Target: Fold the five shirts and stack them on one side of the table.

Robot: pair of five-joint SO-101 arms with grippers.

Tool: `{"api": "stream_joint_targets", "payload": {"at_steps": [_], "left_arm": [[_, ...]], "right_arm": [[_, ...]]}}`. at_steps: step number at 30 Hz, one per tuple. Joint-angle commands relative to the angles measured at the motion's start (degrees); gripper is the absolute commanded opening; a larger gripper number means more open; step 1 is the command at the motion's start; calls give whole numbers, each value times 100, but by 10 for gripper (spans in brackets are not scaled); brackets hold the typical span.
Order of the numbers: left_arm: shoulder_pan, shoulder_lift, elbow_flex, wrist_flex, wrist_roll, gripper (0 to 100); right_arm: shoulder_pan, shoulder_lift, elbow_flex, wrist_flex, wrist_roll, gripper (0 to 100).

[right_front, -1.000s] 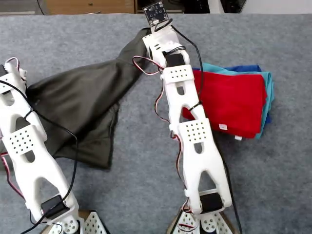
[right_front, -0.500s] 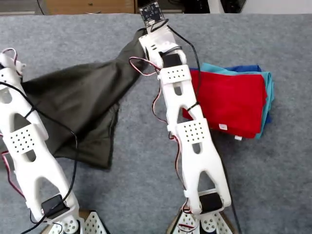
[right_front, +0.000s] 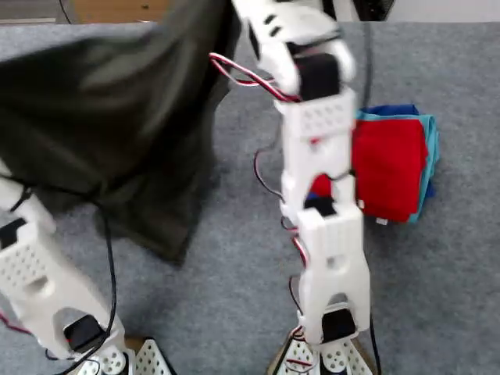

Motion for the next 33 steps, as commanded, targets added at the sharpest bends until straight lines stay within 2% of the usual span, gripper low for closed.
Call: {"api": "stream_joint_targets", "payload": {"at_steps": [1,8,15,20,24,29,31,33], "left_arm": [[-510,-1033,-237,53,-246,19],[-1609,-2246,-211,53,-316,19],[-2690,-2809,-176,79,-316,19],[-3182,-3152,888,88,-431,19],[-3112,-3635,2901,79,-1020,19],[-2013,-4057,5600,26,-1811,19],[-1503,-4013,6549,-404,-1855,19],[-1169,-3881,7429,-1345,-1855,19]], "right_arm": [[-40,-1446,-374,9,-246,2],[-532,-2976,-365,404,-202,2],[-998,-3864,48,791,-202,2],[-1376,-4532,963,730,-202,2],[-1604,-4769,1824,633,-229,2],[-1631,-4576,2985,176,-237,2],[-1604,-4374,3503,-255,-237,2],[-1464,-4101,3996,-765,-202,2]]}}
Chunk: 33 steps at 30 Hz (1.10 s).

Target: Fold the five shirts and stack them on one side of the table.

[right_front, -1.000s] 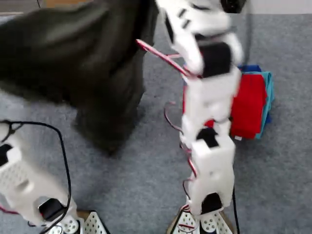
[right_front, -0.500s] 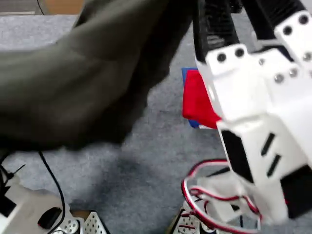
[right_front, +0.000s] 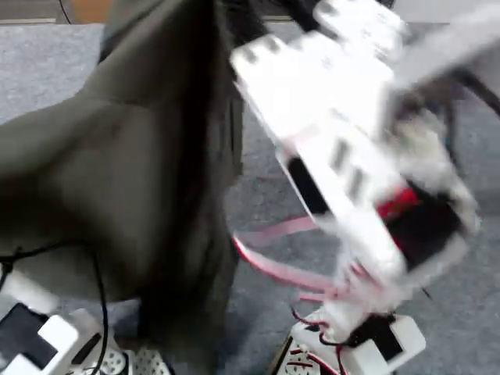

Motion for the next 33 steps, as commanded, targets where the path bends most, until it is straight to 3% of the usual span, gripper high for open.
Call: {"api": "stream_joint_targets", "payload": {"at_steps": [1,4,6,10,14,19,24,29,33], "left_arm": [[624,92,1653,-1635,-70,19],[835,382,2347,-3455,18,19],[958,673,2576,-4519,466,21],[1178,1279,2295,-5723,1609,47],[1591,1807,1626,-5785,2391,143],[2075,2589,1213,-5785,2233,146],[2084,3213,897,-5714,2233,146],[2119,3653,387,-4738,2224,150],[2242,4356,70,-4545,2224,150]], "right_arm": [[224,400,787,-1002,-26,2],[602,1042,1235,-1996,-44,2],[840,1543,1226,-2470,-26,2],[1095,2589,576,-2831,-18,2],[1244,3653,-549,-2831,-18,2],[1253,4796,-1640,-2593,-18,2],[1235,5323,-2281,-1758,-18,2],[1226,5587,-2413,-1169,-18,2],[1314,5886,-2457,-167,-9,2]]}}
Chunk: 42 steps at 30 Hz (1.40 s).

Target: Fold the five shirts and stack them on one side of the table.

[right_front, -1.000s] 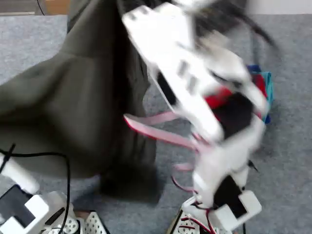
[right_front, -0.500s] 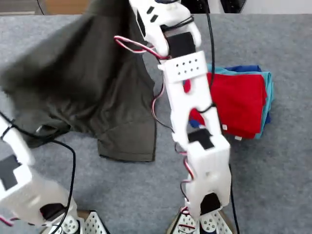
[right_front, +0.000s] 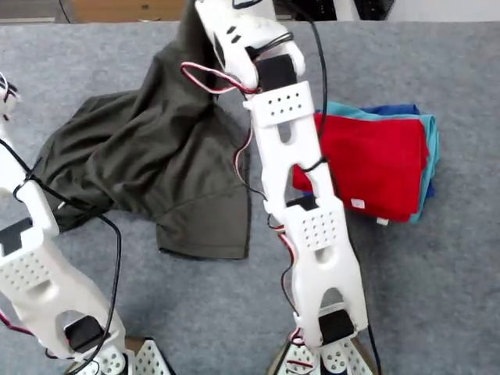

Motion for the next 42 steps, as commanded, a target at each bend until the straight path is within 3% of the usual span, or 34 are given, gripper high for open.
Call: {"api": "stream_joint_targets", "payload": {"at_steps": [1,6,11,13,16,23,26,30,42], "left_arm": [[211,444,-545,220,-44,150],[510,1174,-1495,1521,-185,147],[624,1481,-2576,3657,-1011,145],[651,1499,-2927,4123,-1442,120],[791,1508,-3042,4044,-1767,11],[1398,2220,-2110,3912,-2233,19],[1433,2343,-1960,3956,-2084,18],[1556,1886,-2154,4738,-1829,18],[1653,1798,-1169,4923,-1873,18]], "right_arm": [[198,92,-338,870,-9,2],[391,505,-338,1776,-9,2],[532,998,-347,1925,-9,2],[558,1226,-347,1864,-9,2],[558,1569,-356,1670,-9,2],[611,2123,-470,1029,-9,2],[690,2149,-611,1029,-9,2],[831,2281,-664,879,-26,2],[866,2299,-664,791,-53,2]]}}
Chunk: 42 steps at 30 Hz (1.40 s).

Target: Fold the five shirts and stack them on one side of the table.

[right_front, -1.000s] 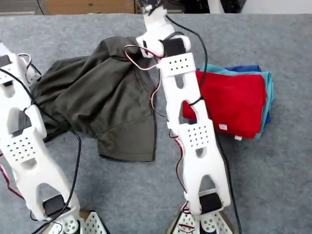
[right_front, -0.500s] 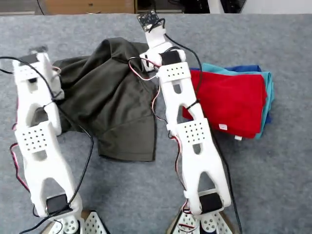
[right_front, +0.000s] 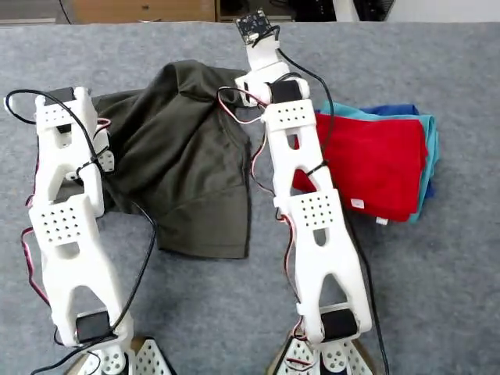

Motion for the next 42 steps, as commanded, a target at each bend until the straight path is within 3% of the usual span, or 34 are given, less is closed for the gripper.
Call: {"api": "stream_joint_targets", "payload": {"at_steps": [1,9,13,20,25,30,36,38,42], "left_arm": [[18,-347,352,185,9,18],[-492,-1270,1398,176,-44,18],[-466,-2149,2558,141,-659,18],[-185,-3582,5873,-1565,-826,18],[149,-4831,7332,-2040,-826,18],[185,-6044,7446,-1609,-897,19],[352,-6721,6840,-985,-1538,19],[158,-6738,6180,-1116,-1160,19],[-79,-6730,5275,-2259,809,19]], "right_arm": [[92,-110,-295,-114,-53,2],[101,-66,-462,-97,-18,2],[92,-66,-462,-88,-18,2],[101,-66,-462,-79,-18,2],[101,-66,-462,-79,-9,2],[101,-66,-462,-79,-9,2],[101,-66,-462,-79,-9,2],[101,-66,-462,-79,-9,2],[92,-66,-462,-79,-9,2]]}}
